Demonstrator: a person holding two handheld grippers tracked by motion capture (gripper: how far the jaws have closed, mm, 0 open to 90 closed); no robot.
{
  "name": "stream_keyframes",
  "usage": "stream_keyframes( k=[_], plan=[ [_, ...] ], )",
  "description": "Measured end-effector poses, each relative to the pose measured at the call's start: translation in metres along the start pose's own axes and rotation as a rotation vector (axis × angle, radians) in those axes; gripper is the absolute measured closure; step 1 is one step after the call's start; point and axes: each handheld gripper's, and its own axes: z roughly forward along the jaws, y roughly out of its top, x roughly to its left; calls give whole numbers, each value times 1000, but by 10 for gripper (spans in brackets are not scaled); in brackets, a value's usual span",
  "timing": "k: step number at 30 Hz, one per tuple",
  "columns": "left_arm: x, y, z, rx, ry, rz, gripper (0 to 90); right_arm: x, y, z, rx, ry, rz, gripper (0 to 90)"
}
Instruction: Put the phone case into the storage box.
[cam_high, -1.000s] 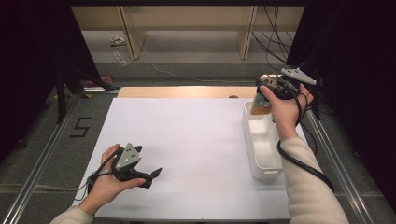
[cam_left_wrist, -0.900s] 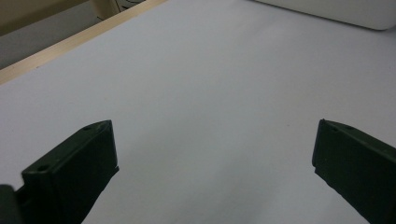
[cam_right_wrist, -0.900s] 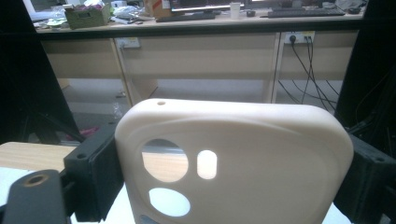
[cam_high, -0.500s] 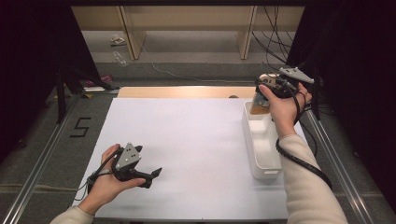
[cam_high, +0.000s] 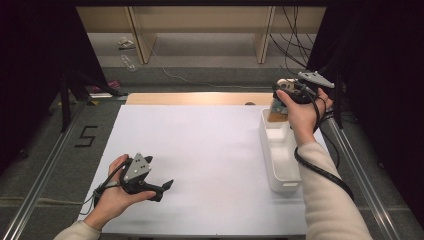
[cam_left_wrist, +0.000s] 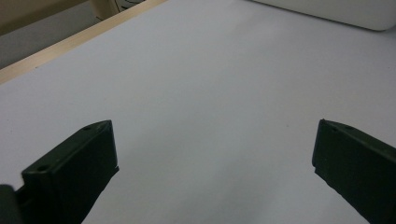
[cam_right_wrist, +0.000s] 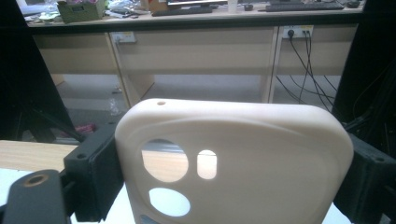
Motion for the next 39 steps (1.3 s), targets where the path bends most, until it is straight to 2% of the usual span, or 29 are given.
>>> stream_keyframes(
  k=[39],
  plan=[
    [0, 0, 0, 0, -2, 1, 0, 0, -2, 13, 22, -10, -4, 125]
  ],
)
